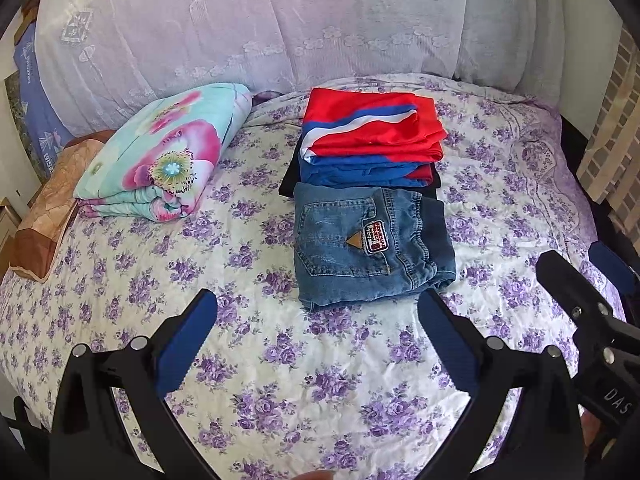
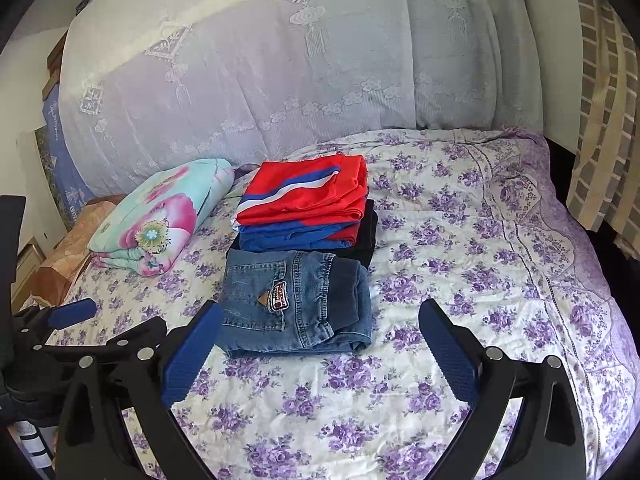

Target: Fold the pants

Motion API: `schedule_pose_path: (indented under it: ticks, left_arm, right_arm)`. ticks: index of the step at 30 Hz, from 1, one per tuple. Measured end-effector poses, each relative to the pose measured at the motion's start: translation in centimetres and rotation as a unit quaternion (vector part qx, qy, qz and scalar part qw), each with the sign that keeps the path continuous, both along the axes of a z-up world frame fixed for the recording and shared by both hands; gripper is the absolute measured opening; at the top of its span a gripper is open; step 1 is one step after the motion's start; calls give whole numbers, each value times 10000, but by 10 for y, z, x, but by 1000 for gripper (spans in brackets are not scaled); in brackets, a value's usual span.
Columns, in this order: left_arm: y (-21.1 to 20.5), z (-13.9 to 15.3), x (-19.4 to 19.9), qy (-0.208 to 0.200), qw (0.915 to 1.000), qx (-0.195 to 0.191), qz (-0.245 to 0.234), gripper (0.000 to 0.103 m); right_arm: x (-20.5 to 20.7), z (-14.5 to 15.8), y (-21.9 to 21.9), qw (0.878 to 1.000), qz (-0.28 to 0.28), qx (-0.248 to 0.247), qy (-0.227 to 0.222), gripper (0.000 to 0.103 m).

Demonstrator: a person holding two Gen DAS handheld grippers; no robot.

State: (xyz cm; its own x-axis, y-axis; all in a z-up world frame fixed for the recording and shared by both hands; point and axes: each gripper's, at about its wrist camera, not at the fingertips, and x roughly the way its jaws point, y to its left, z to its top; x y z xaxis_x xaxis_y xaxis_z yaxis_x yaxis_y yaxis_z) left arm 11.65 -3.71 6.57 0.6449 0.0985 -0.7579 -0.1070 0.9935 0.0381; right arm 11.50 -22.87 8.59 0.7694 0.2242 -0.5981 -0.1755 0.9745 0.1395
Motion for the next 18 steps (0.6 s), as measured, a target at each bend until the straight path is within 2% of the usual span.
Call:
schedule_pose_path:
  ticks: [18]
  left_arm:
    - [3,-6,8,120,9999,-59,86,98]
  right_arm:
    - [8,-7,1,9999,51,53,125,99]
